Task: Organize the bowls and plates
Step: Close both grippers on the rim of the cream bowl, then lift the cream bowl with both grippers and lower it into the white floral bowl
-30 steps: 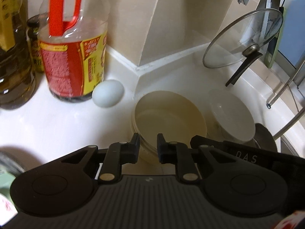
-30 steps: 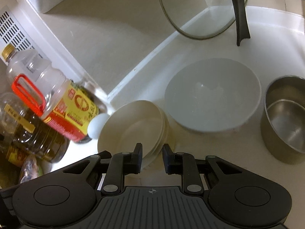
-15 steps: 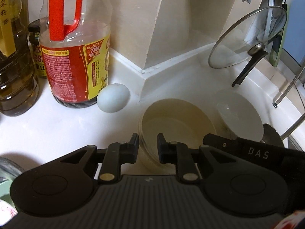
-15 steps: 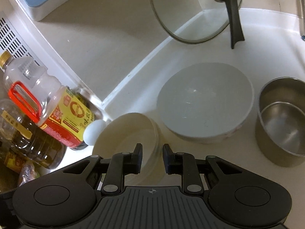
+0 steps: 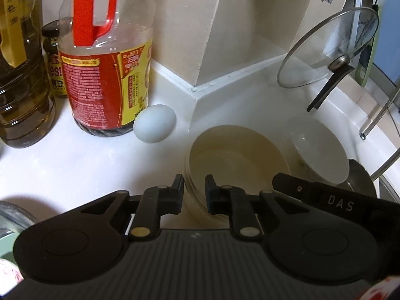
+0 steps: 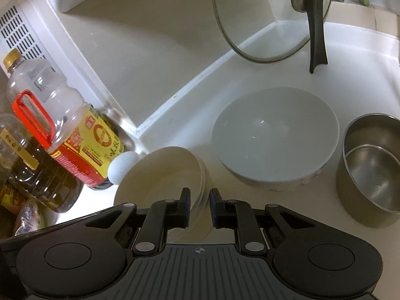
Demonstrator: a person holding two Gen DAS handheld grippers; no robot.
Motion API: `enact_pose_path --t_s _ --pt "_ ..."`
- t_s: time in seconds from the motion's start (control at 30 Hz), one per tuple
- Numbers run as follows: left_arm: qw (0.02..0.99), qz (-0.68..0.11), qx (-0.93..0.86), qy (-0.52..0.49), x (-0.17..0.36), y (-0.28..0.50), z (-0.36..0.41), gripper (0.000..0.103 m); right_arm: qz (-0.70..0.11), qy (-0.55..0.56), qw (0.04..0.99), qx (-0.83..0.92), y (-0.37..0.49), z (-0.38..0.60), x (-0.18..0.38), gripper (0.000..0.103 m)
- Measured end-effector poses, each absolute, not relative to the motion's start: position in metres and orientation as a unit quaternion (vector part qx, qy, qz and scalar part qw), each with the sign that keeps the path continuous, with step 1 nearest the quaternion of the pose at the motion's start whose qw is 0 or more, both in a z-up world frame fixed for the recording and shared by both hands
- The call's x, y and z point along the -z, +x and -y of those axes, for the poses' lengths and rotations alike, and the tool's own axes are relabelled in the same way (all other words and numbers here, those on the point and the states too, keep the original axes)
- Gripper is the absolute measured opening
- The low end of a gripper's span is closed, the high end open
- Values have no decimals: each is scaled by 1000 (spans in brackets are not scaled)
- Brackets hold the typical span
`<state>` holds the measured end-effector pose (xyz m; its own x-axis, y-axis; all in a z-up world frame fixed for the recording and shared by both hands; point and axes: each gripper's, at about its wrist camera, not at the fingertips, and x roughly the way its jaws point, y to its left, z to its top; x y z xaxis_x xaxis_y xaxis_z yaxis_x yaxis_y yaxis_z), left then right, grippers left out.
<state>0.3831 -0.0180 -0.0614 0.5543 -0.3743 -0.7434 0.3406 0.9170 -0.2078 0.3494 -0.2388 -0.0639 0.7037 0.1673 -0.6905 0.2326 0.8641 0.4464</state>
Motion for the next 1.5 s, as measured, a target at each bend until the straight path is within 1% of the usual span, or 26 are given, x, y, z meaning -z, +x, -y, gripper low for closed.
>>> enact_pose_path --t_s 0.43,0.87,1.23,1.5 --pt "886 -411 212 -34 35 343 7 16 -377 268 887 -1 314 242 44 17" --pt "890 -388 237 -40 9 308 26 16 -348 269 898 5 274 261 13 17" --pt "888 -364 278 -31 -6 313 71 16 -316 268 909 47 266 297 -9 17" --pt "883 -369 289 -30 -1 335 99 16 -307 266 911 67 282 320 -13 17"
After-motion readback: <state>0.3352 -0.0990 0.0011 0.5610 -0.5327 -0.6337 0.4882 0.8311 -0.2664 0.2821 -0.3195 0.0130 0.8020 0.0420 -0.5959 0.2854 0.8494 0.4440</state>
